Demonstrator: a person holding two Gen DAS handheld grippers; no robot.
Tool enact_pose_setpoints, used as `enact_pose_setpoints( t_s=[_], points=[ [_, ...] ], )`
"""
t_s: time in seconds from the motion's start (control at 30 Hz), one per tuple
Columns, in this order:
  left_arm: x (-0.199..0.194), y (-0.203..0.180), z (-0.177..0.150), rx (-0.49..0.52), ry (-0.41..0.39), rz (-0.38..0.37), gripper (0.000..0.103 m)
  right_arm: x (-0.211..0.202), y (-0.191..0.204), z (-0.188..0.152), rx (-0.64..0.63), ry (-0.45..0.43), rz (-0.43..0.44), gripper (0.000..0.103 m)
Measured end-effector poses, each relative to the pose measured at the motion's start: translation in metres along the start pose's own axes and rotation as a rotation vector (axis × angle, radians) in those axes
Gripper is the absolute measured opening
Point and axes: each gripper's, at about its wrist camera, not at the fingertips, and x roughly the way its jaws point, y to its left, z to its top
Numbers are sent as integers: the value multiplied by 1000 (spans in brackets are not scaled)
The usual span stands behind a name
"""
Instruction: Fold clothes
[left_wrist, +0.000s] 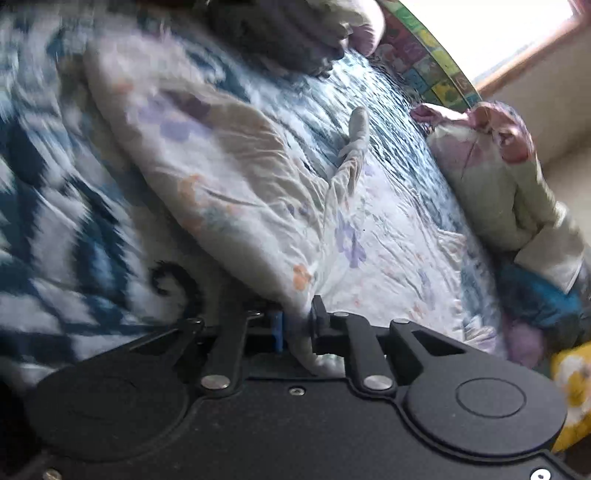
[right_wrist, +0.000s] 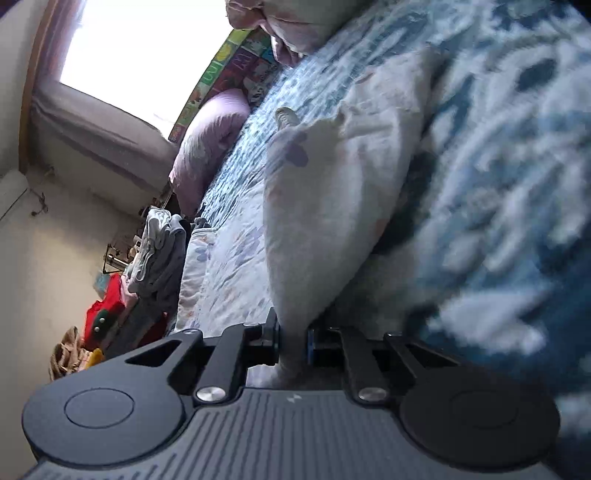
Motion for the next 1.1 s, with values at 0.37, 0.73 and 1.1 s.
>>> enact_pose_setpoints(
  t_s=[0.37, 0.73, 1.1],
  points=[
    [-6, 6, -5, 27, 59, -6, 50, -32, -36, 25, 228, -223, 42, 59],
    [12, -38, -34, 532, 146, 226, 63, -3, -55, 83, 180, -268, 11, 47],
    [24, -51, -47, 599, 162, 268, 85, -23, -40, 81, 47, -426, -82, 9]
  ],
)
